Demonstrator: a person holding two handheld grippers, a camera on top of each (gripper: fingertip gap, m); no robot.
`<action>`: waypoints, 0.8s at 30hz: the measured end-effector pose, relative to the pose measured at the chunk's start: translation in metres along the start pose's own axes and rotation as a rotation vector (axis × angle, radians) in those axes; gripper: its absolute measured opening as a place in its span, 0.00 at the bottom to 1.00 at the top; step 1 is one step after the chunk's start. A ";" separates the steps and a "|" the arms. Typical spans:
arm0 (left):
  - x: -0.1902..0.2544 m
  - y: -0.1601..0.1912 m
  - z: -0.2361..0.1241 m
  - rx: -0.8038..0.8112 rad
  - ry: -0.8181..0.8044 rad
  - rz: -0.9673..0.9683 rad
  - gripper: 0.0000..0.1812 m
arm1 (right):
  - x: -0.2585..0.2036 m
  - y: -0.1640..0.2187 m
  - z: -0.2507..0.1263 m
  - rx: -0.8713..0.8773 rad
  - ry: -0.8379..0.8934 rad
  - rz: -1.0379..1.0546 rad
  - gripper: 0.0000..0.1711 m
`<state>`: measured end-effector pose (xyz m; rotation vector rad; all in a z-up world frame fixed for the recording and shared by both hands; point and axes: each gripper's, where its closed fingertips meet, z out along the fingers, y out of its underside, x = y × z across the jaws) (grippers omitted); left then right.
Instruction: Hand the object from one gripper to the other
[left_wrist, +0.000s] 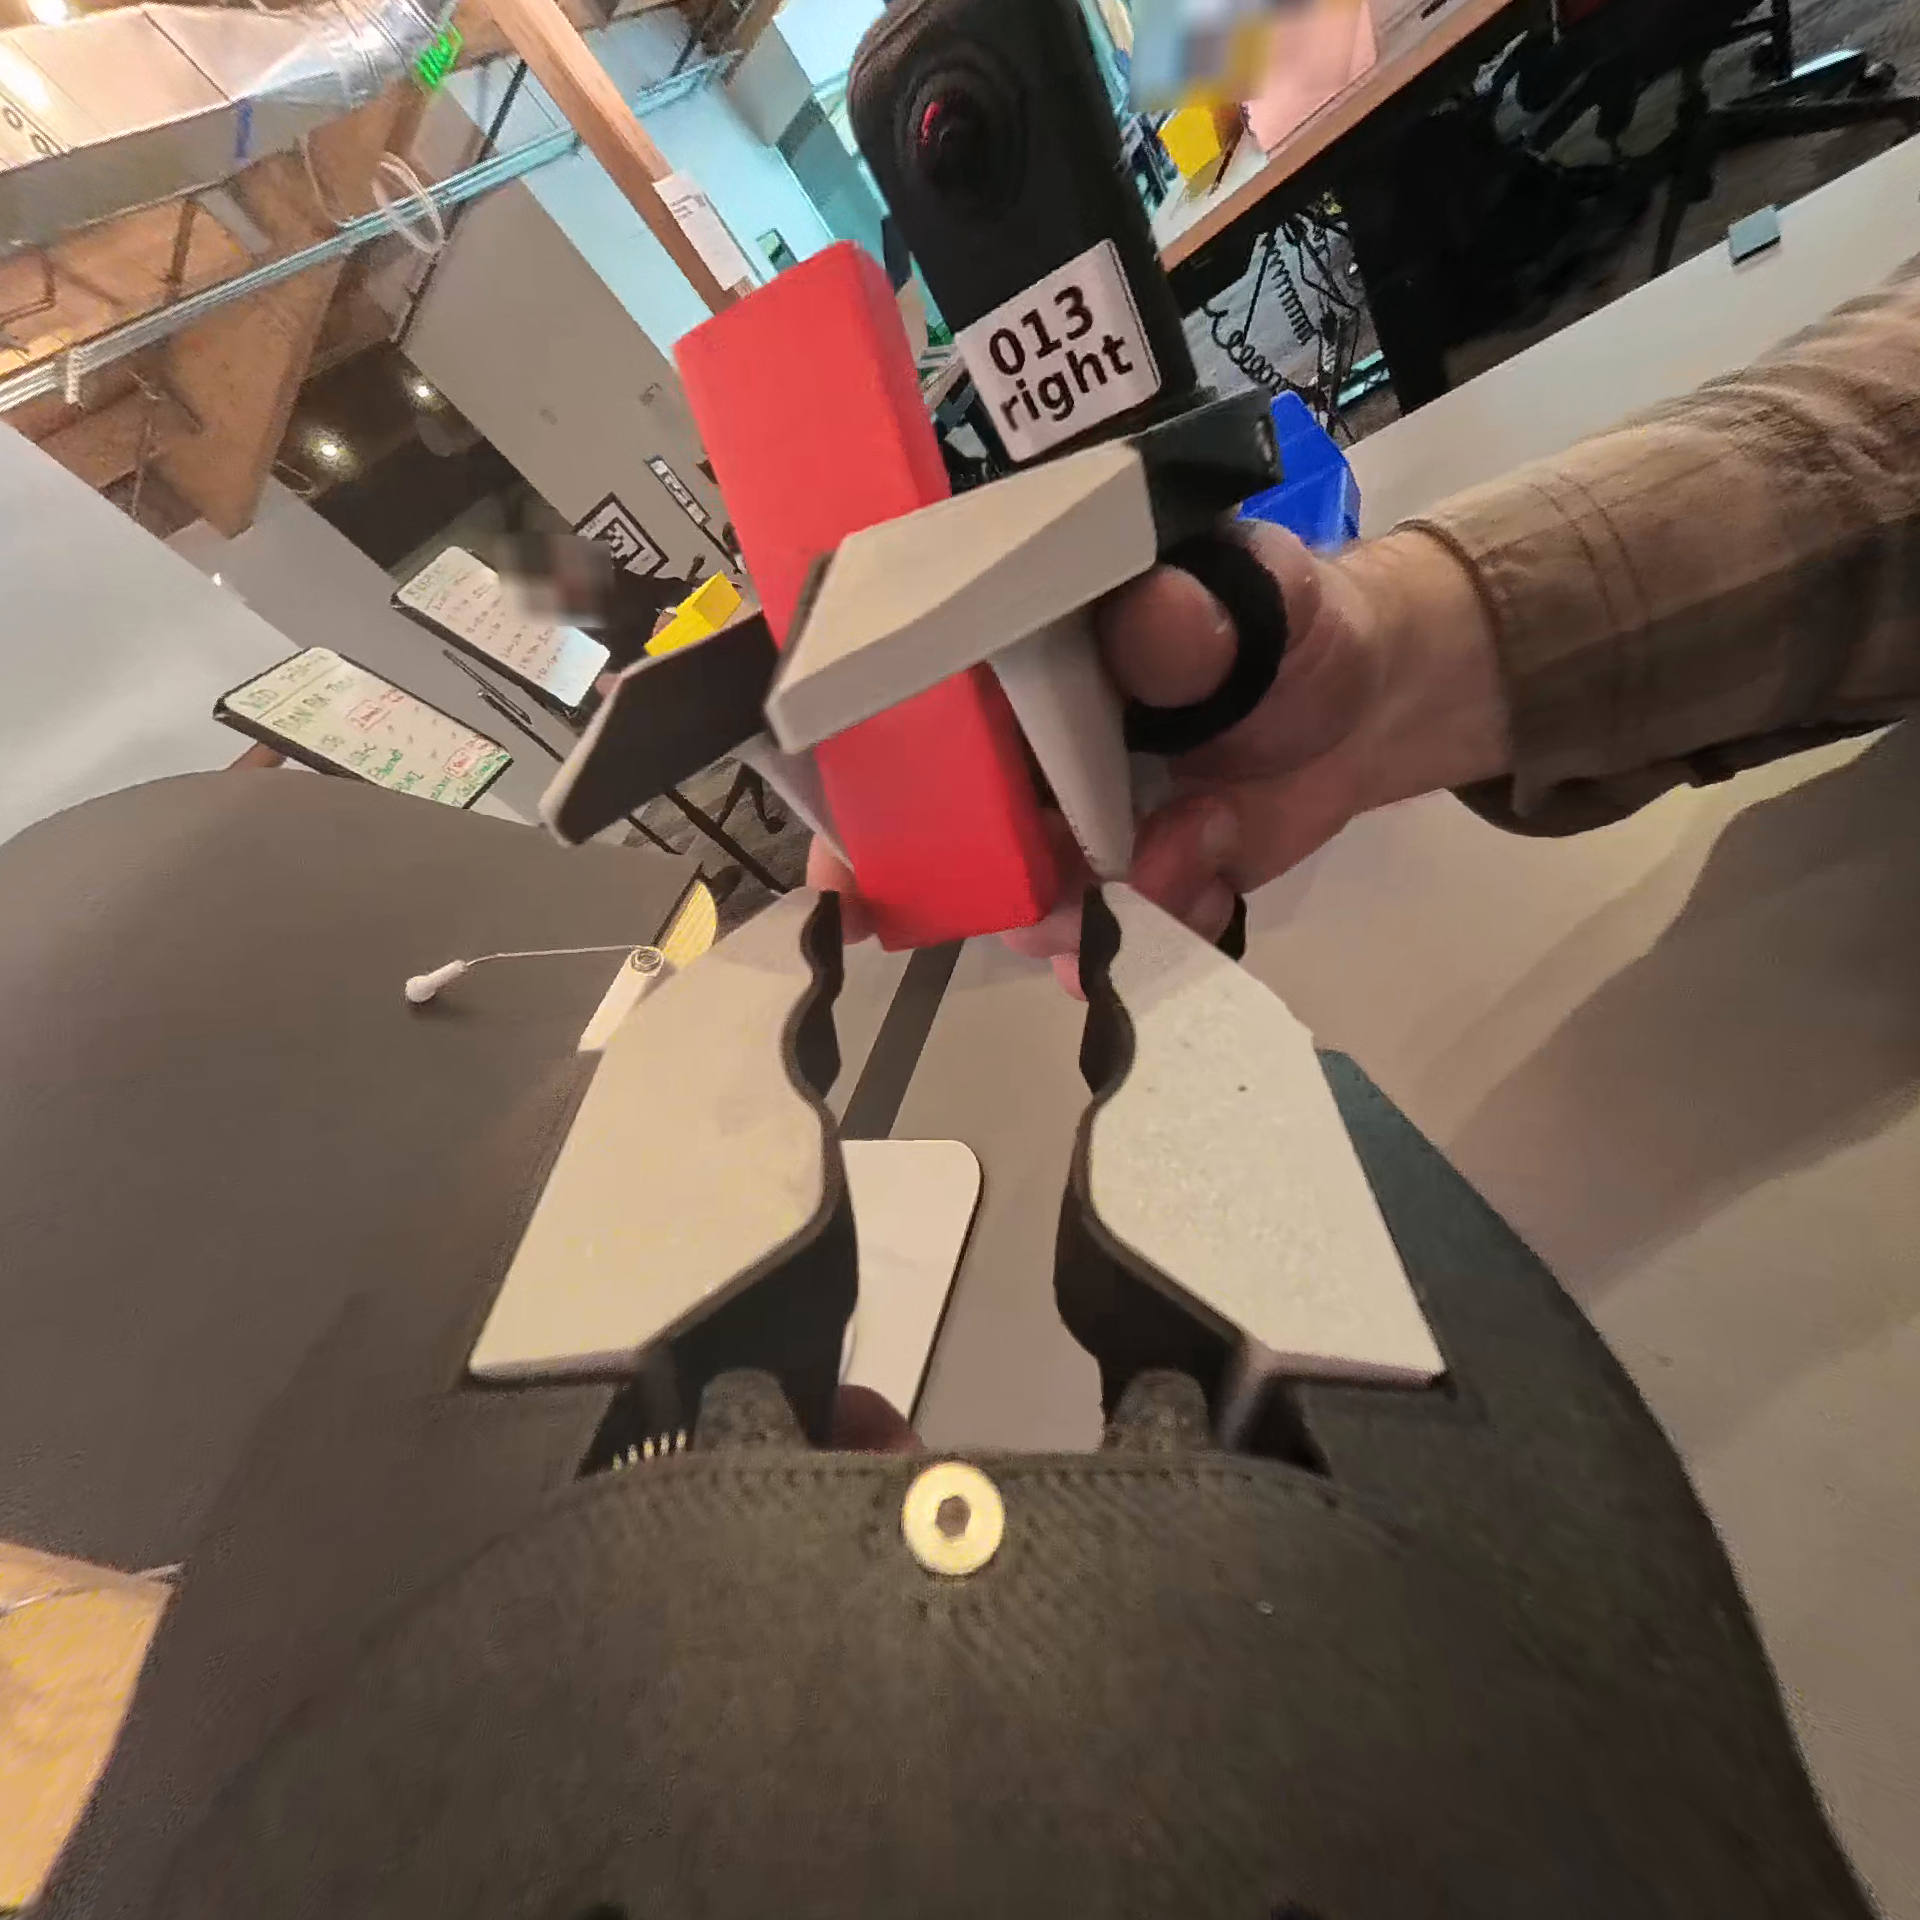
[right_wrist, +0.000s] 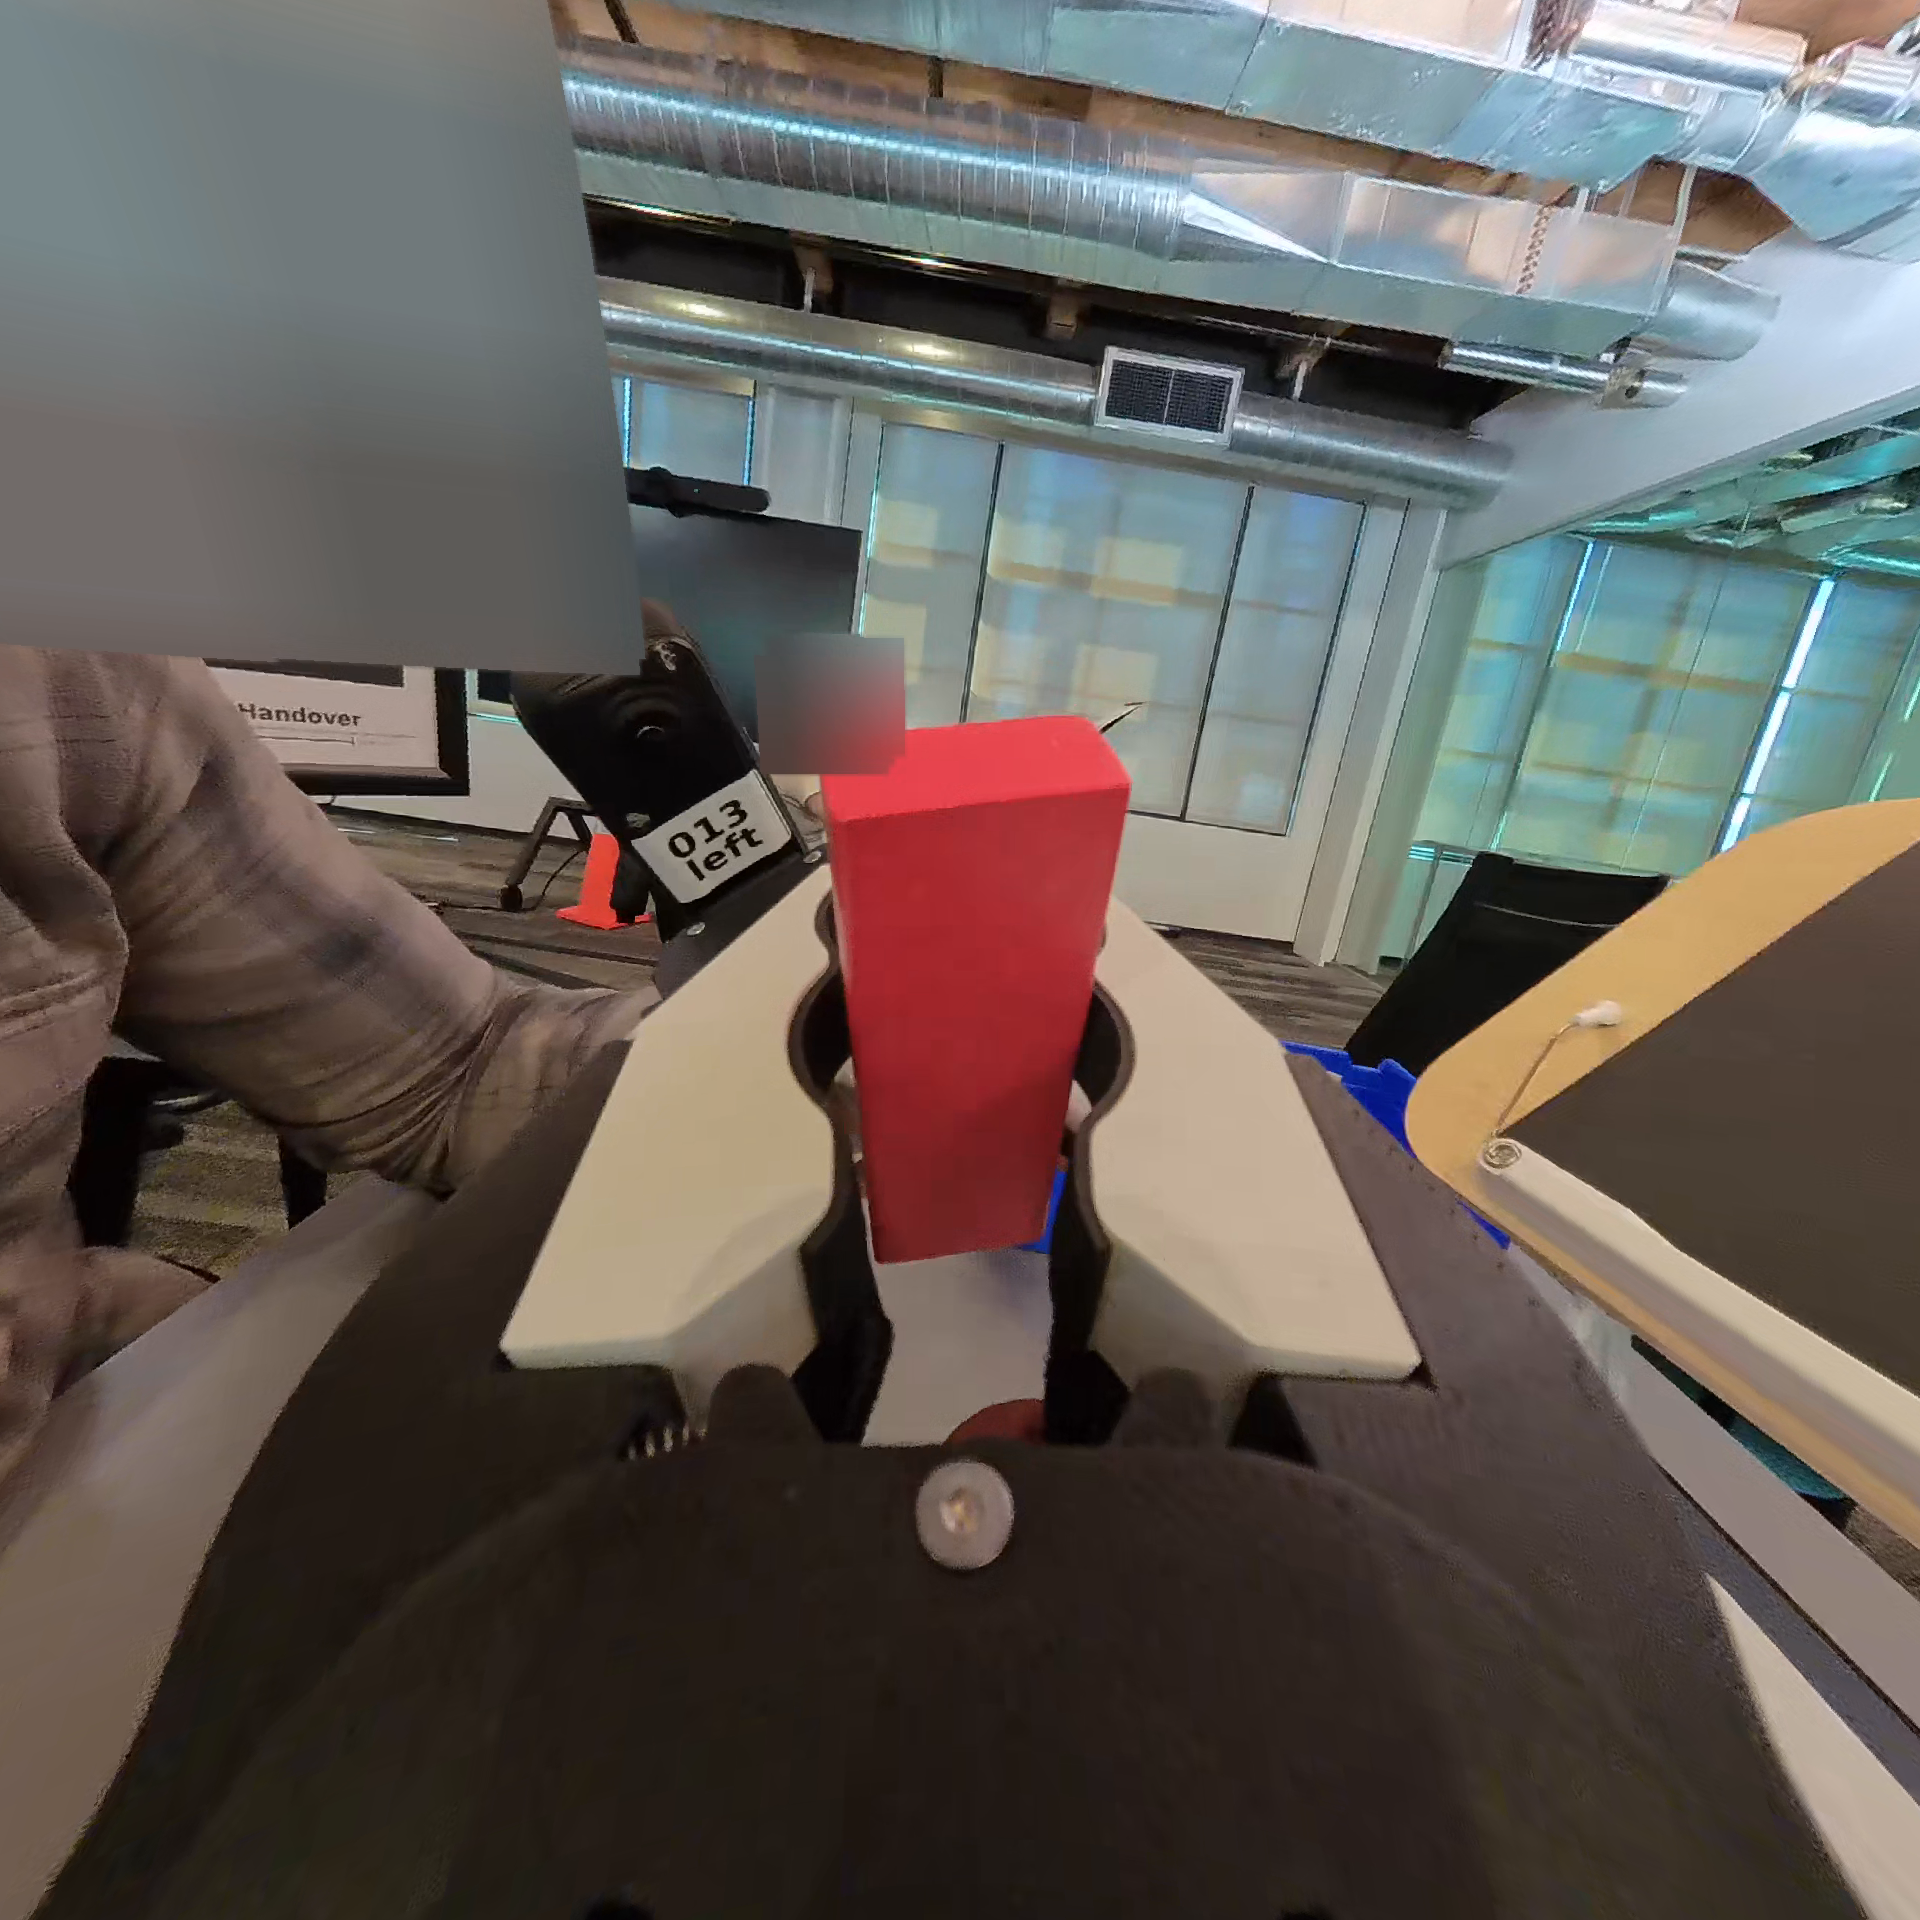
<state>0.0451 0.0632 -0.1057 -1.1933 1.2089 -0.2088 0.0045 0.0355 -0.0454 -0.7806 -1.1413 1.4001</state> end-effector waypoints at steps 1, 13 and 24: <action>-0.001 -0.001 -0.001 0.006 0.003 -0.002 0.22 | -0.002 0.001 0.001 -0.004 -0.012 0.005 0.21; 0.003 0.000 -0.001 0.022 0.019 -0.009 0.19 | -0.004 0.005 0.001 -0.048 -0.018 -0.035 0.21; 0.004 -0.002 -0.001 0.063 0.026 -0.041 0.19 | -0.001 0.002 -0.001 -0.052 0.001 -0.070 0.21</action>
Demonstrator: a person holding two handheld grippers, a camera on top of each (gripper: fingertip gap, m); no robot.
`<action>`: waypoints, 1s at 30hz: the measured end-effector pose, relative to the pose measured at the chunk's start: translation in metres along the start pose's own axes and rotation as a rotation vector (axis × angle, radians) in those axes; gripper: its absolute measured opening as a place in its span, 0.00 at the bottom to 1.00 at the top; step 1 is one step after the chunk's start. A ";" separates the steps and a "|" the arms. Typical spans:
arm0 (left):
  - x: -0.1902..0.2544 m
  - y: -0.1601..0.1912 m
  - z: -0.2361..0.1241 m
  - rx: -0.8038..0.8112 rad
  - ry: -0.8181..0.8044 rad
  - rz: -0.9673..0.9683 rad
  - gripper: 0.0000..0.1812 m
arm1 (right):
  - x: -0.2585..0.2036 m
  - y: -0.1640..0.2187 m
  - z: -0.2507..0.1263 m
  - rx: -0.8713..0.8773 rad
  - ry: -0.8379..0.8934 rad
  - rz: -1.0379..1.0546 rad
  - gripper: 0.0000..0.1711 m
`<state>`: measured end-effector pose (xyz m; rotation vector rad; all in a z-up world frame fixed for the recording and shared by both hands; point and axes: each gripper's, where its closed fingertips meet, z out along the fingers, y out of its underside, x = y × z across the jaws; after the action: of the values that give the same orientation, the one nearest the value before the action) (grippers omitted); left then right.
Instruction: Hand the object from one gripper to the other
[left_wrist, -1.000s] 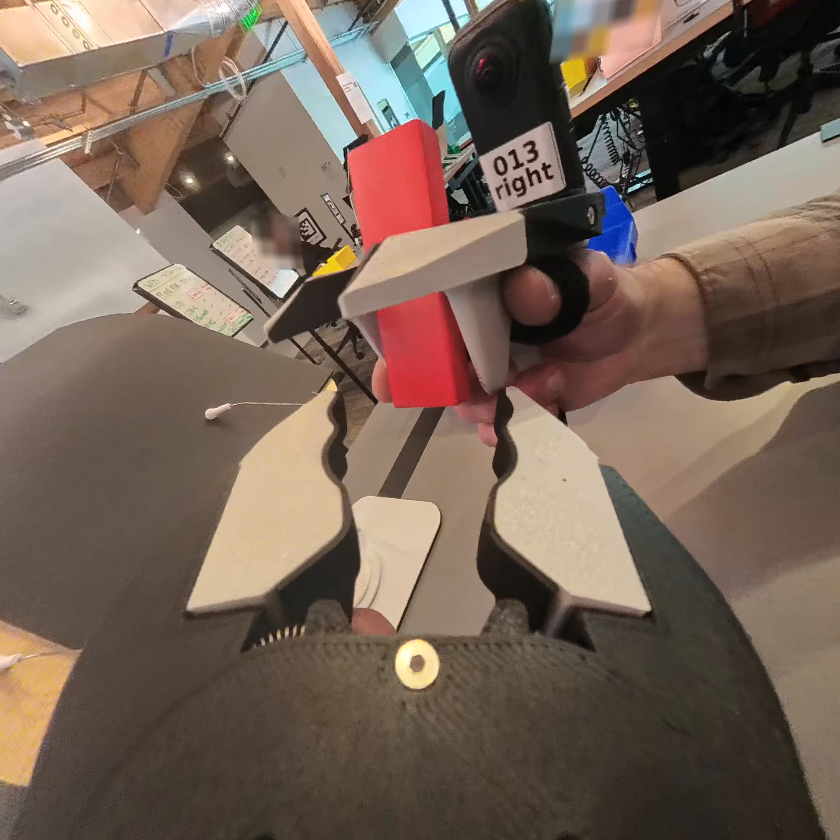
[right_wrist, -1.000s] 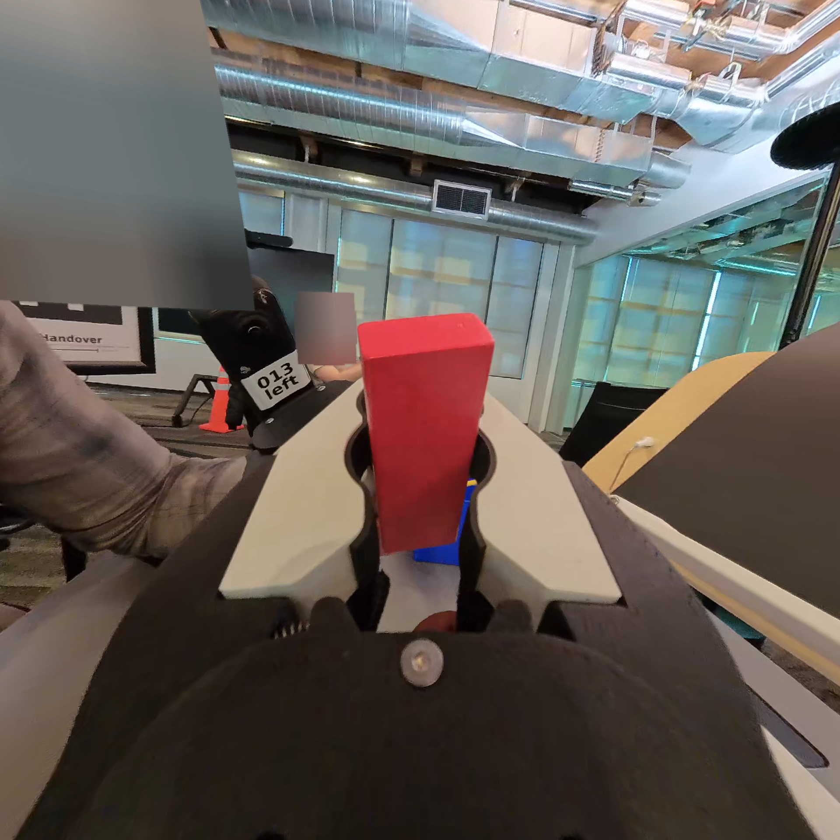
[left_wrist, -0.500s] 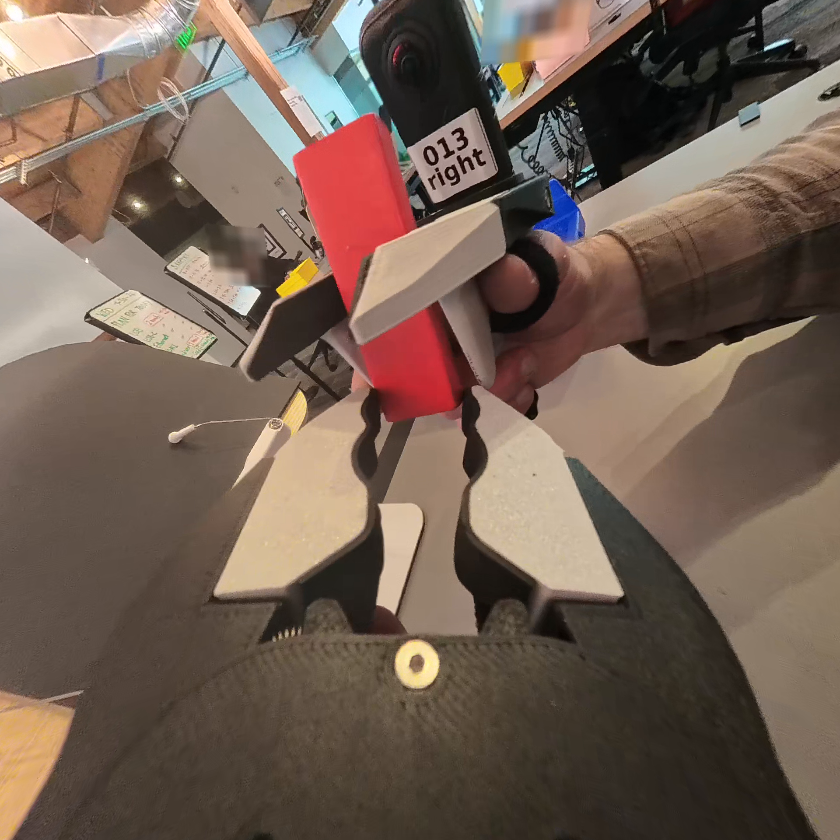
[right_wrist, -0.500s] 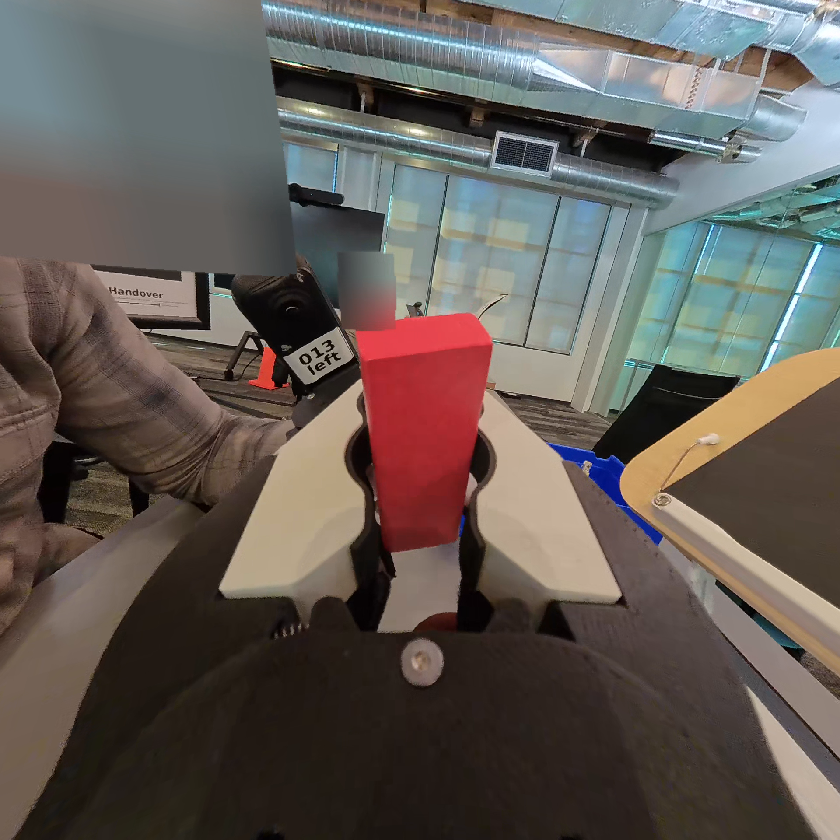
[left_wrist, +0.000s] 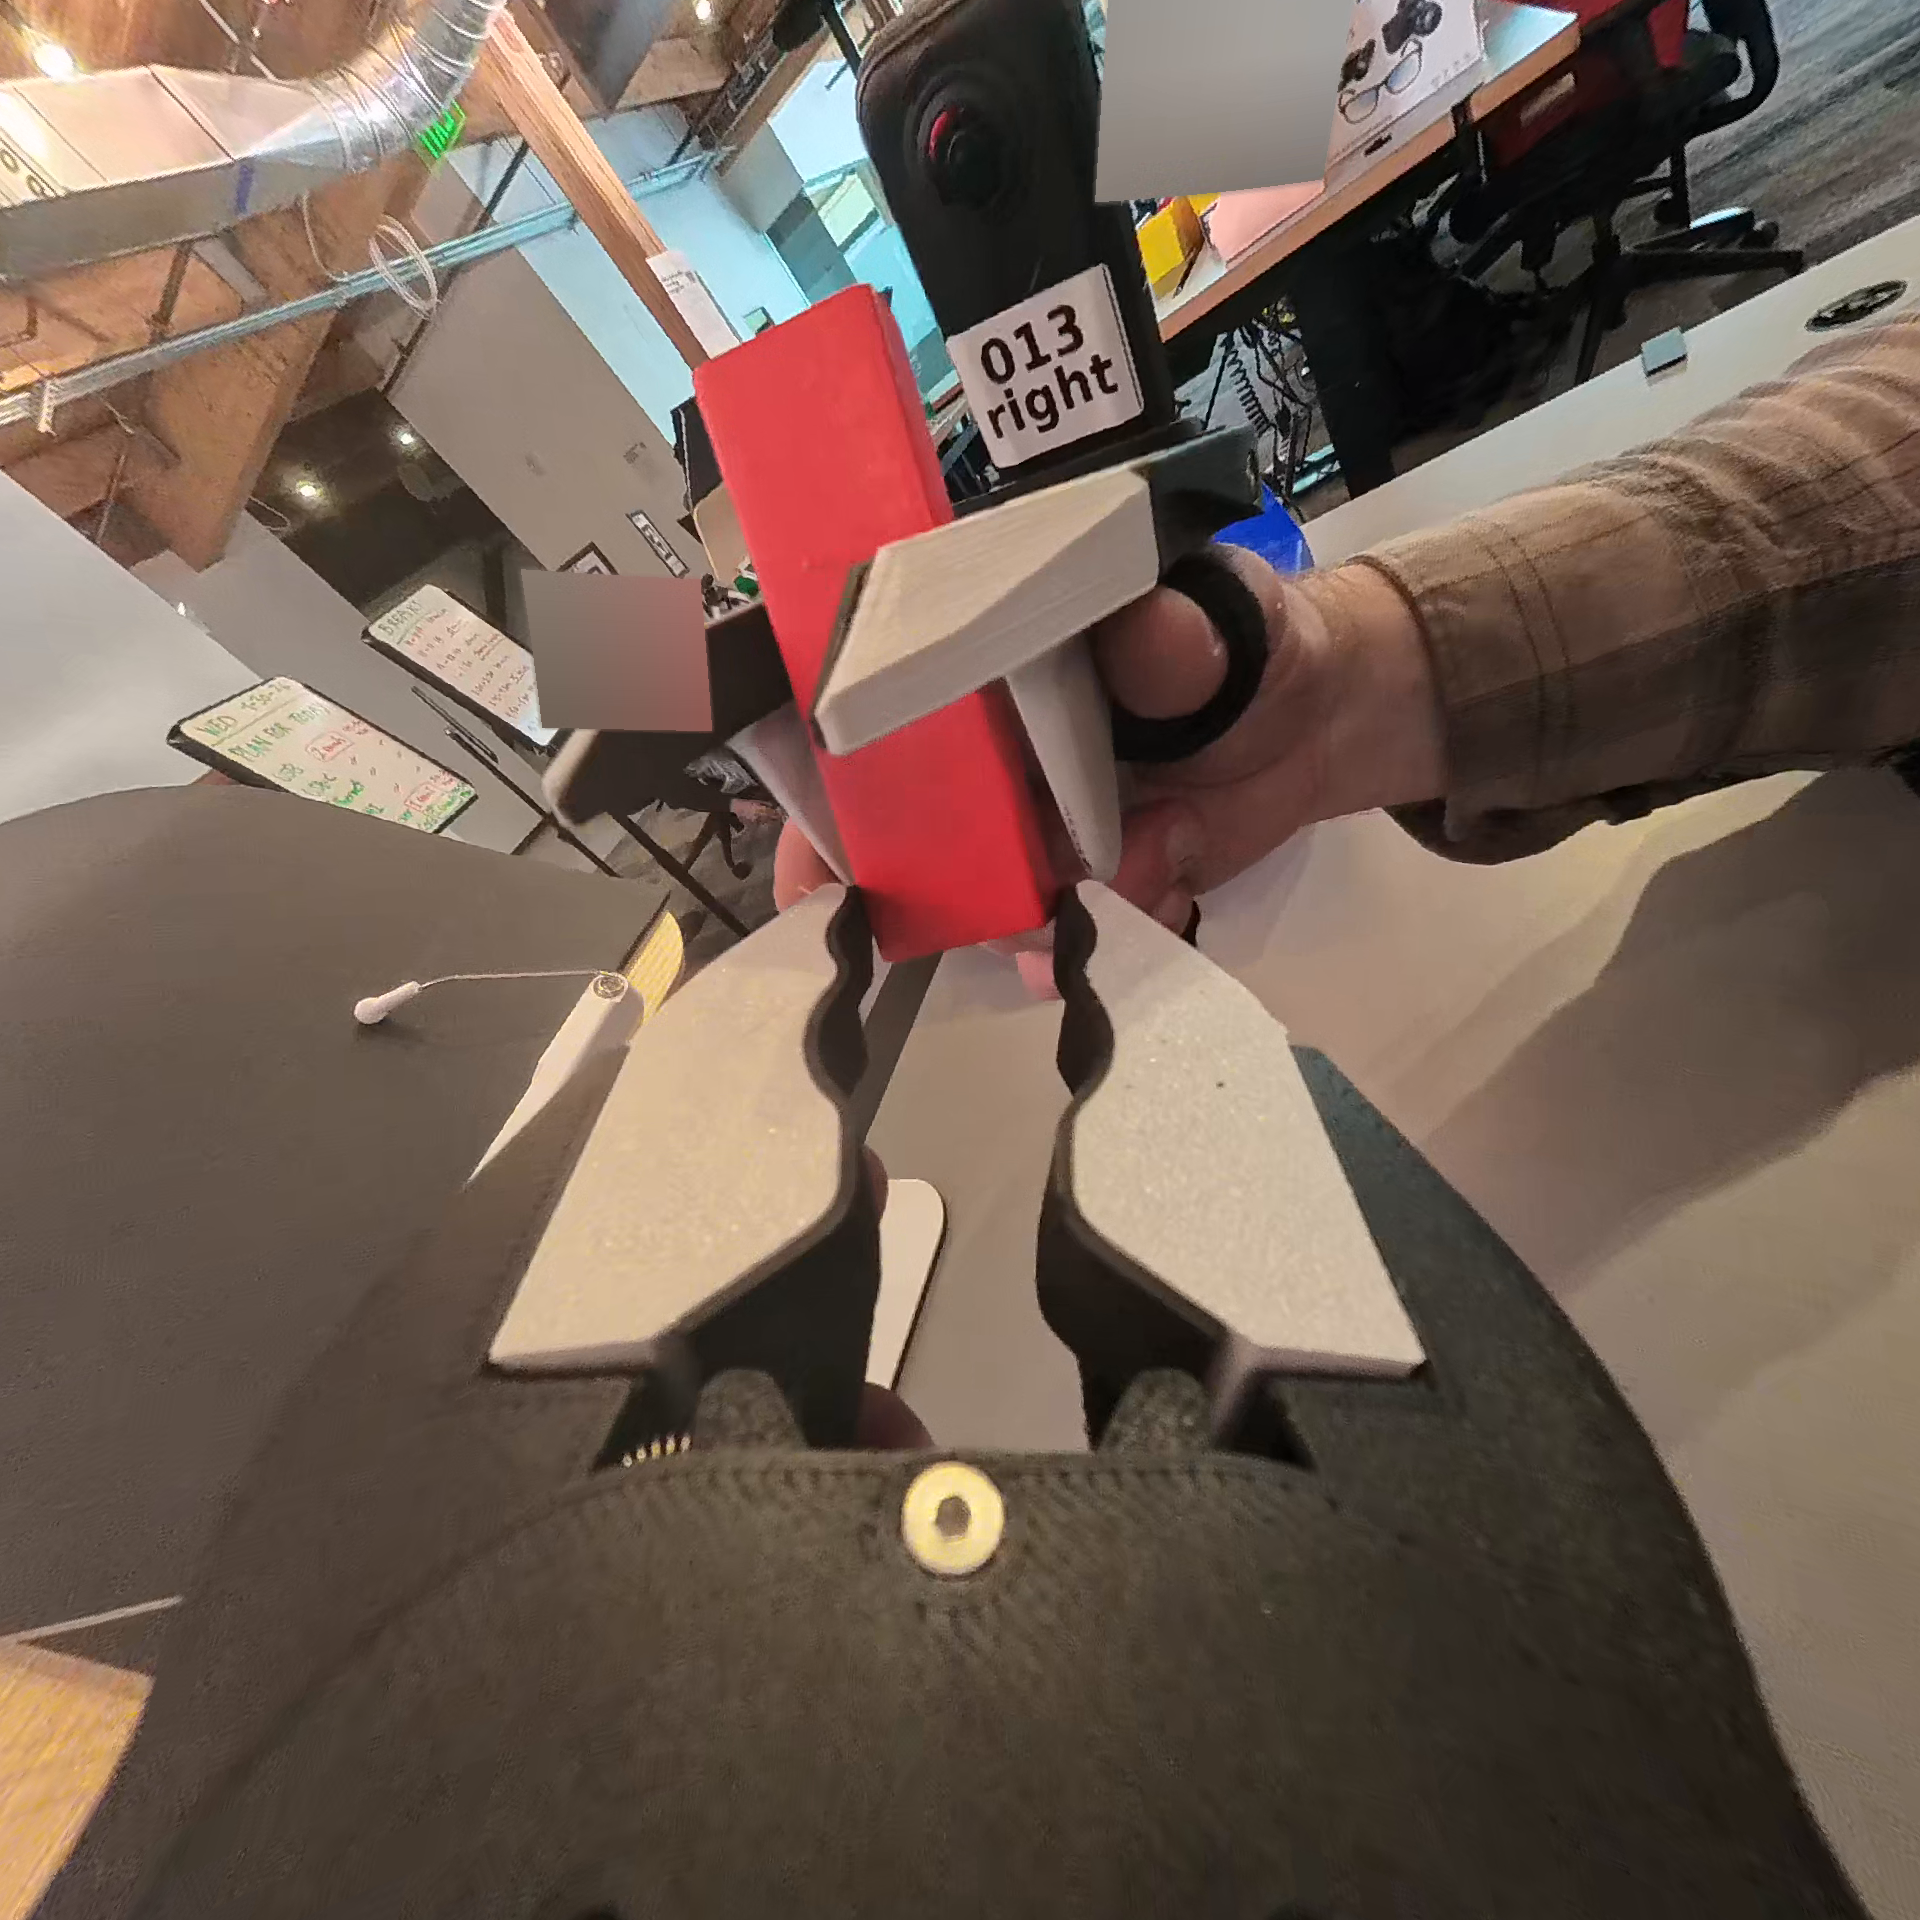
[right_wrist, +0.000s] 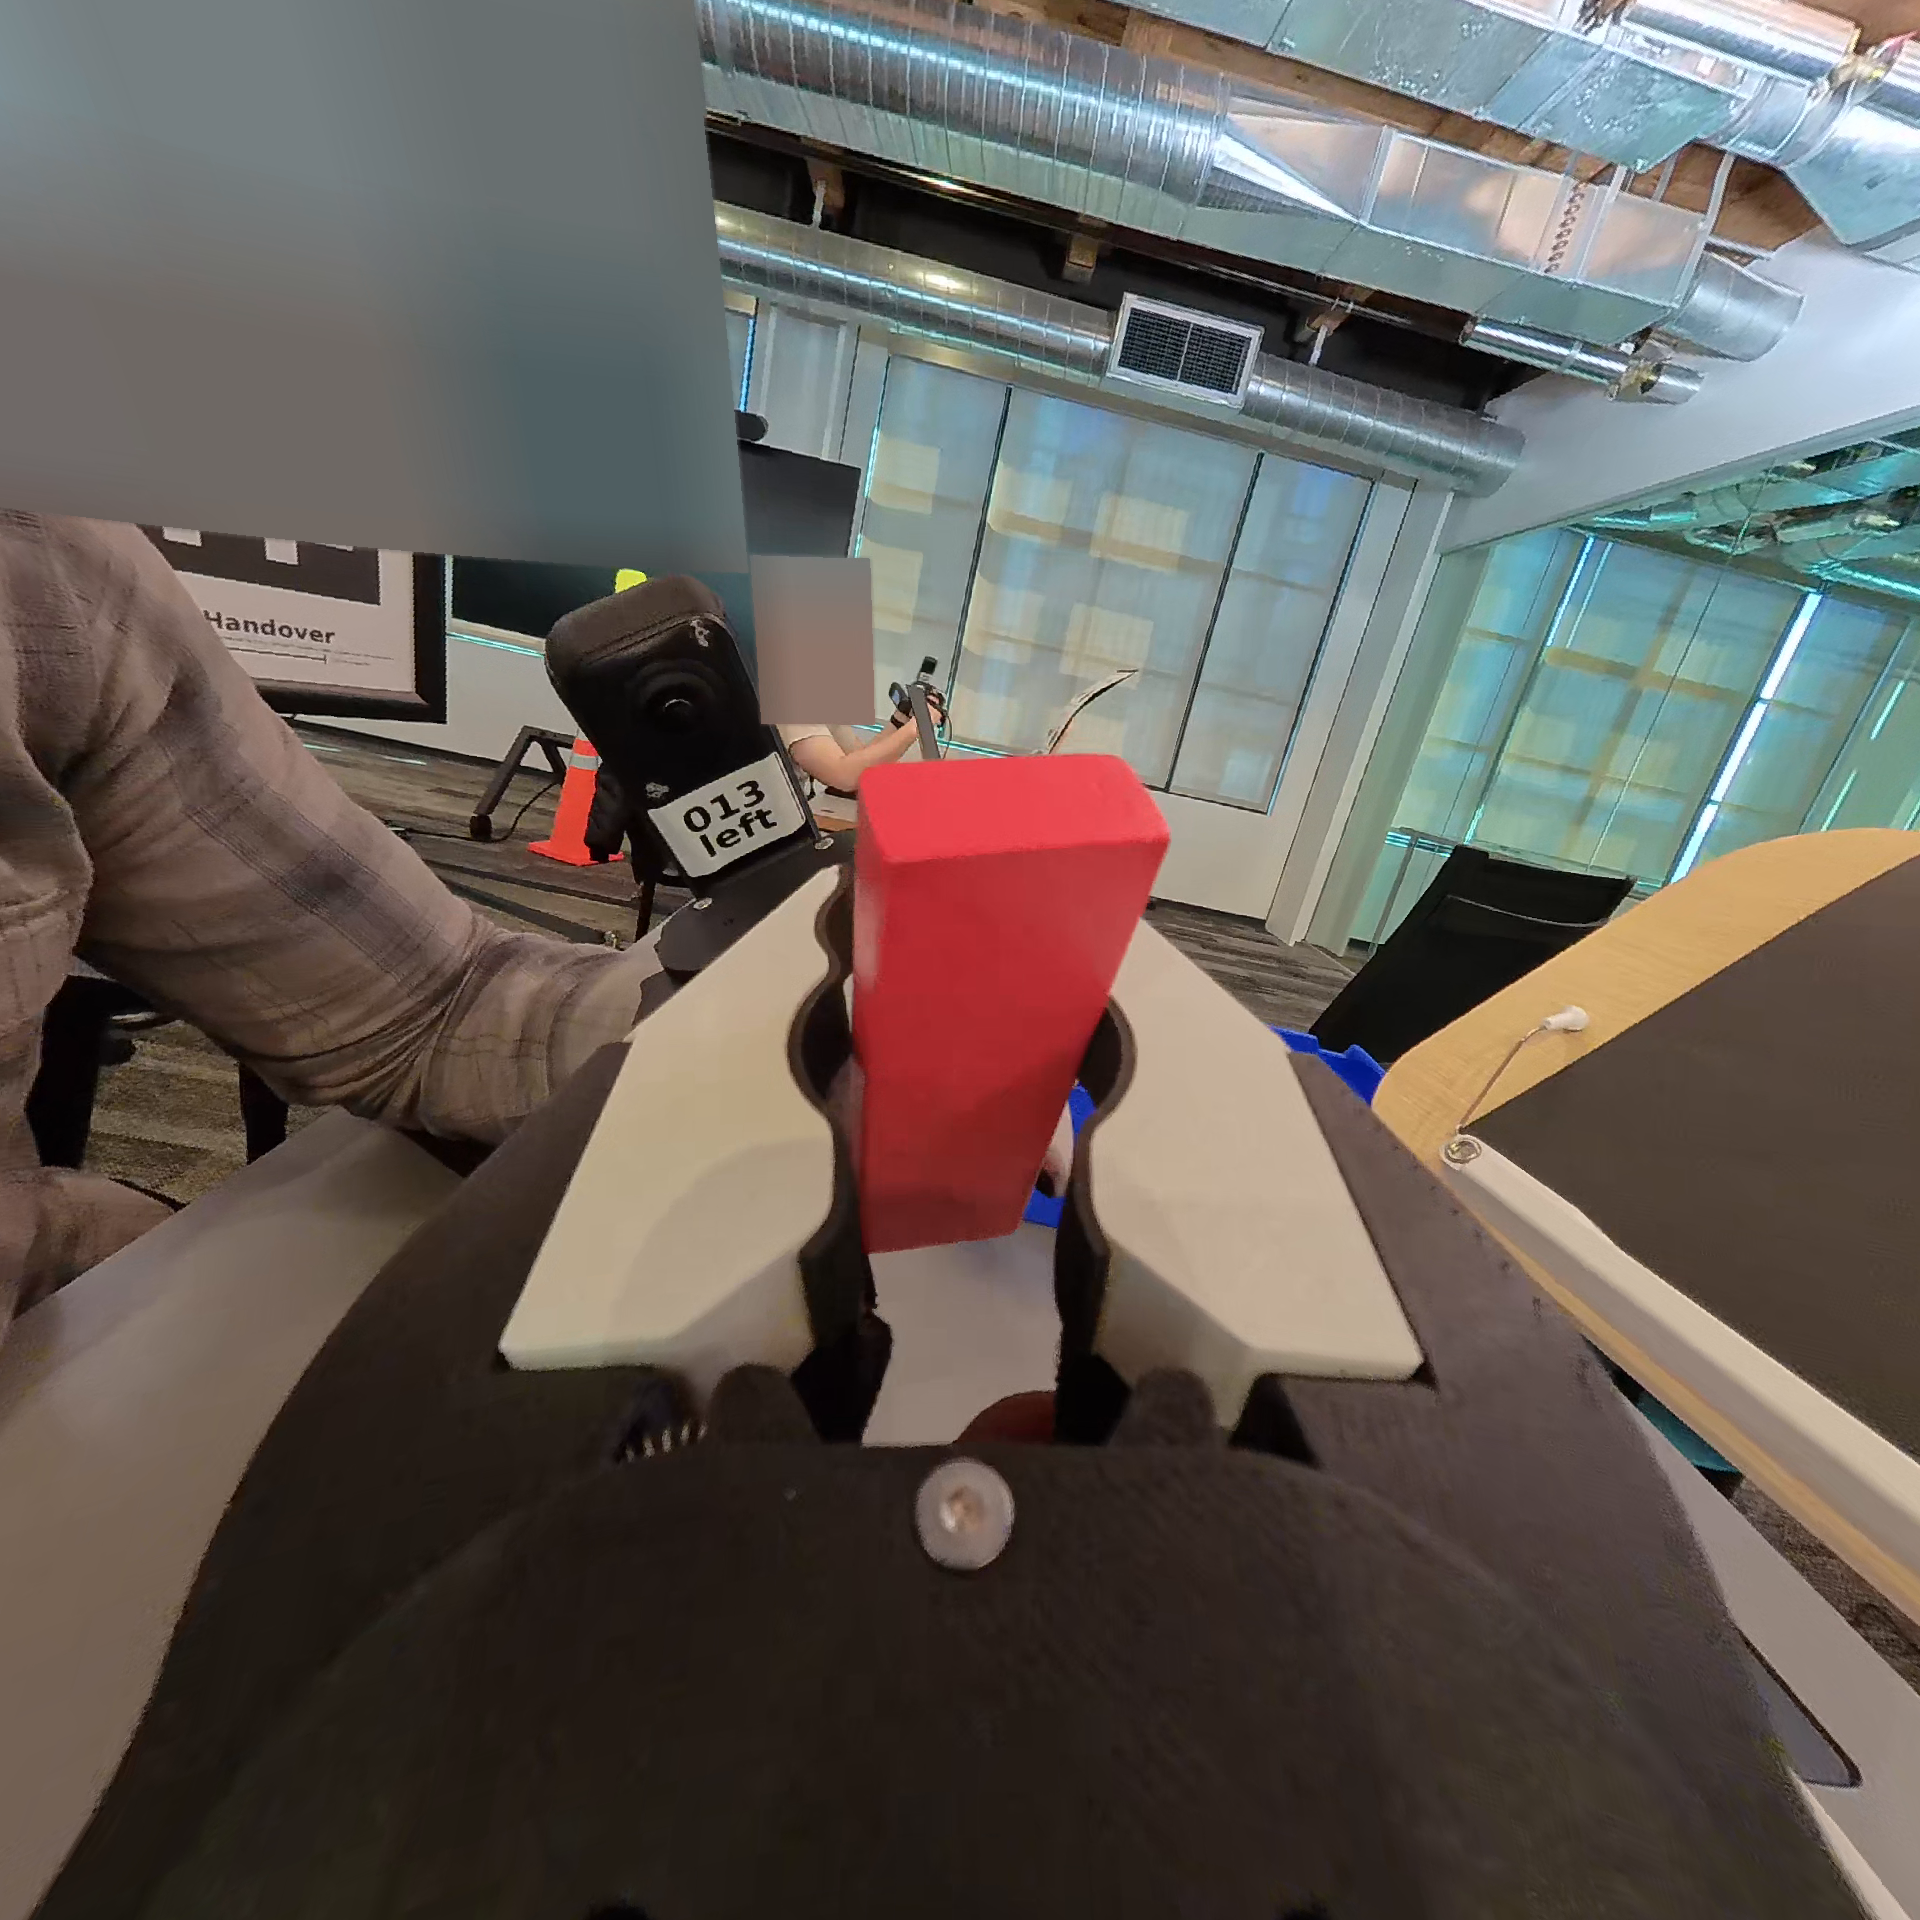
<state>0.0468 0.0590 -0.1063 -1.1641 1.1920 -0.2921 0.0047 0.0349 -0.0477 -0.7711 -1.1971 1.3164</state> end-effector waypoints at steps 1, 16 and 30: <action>0.000 0.001 0.000 -0.002 0.006 -0.008 0.19 | 0.001 0.000 0.000 -0.003 0.003 -0.003 0.22; 0.000 0.008 -0.006 -0.009 0.073 -0.048 0.19 | 0.011 -0.007 -0.009 0.024 0.017 0.040 0.21; 0.003 0.009 -0.001 -0.007 0.069 -0.067 0.21 | -0.001 0.005 -0.001 -0.087 -0.001 -0.074 0.21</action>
<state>0.0438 0.0597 -0.1151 -1.2098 1.2162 -0.3813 0.0047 0.0352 -0.0528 -0.7806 -1.2787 1.2108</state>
